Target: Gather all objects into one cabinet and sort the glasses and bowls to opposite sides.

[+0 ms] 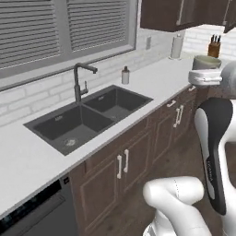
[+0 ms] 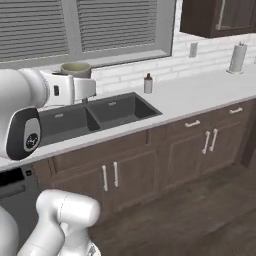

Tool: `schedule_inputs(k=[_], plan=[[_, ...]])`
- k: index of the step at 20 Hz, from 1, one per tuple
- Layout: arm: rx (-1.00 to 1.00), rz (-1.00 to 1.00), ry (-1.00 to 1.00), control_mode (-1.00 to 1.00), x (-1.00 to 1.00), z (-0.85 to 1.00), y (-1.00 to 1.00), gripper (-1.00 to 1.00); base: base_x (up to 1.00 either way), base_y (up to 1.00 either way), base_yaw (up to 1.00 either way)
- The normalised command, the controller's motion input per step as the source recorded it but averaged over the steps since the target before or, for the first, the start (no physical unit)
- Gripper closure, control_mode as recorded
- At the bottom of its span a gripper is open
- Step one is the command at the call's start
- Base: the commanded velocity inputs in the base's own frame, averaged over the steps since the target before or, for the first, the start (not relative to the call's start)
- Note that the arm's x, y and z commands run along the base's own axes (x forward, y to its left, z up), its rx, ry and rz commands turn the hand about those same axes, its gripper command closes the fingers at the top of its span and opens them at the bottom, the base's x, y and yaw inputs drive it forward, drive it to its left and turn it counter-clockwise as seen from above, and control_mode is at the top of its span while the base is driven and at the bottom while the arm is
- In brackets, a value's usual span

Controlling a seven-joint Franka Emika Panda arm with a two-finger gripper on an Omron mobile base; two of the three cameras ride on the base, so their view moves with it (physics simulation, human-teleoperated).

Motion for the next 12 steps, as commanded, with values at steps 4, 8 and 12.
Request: schedule_inputs(k=[4, 8, 12], plan=[[0.00, 0.00, 0.00, 1.00, 0.00, 0.00, 0.00, 1.00, 0.00, -1.00, -0.45], [0.00, 0.00, 0.00, 1.00, 0.00, 0.00, 0.00, 1.00, 0.08, -0.94, -0.38], [0.00, 0.00, 0.00, 1.00, 0.00, 0.00, 0.00, 1.00, 0.32, -0.97, -0.33]])
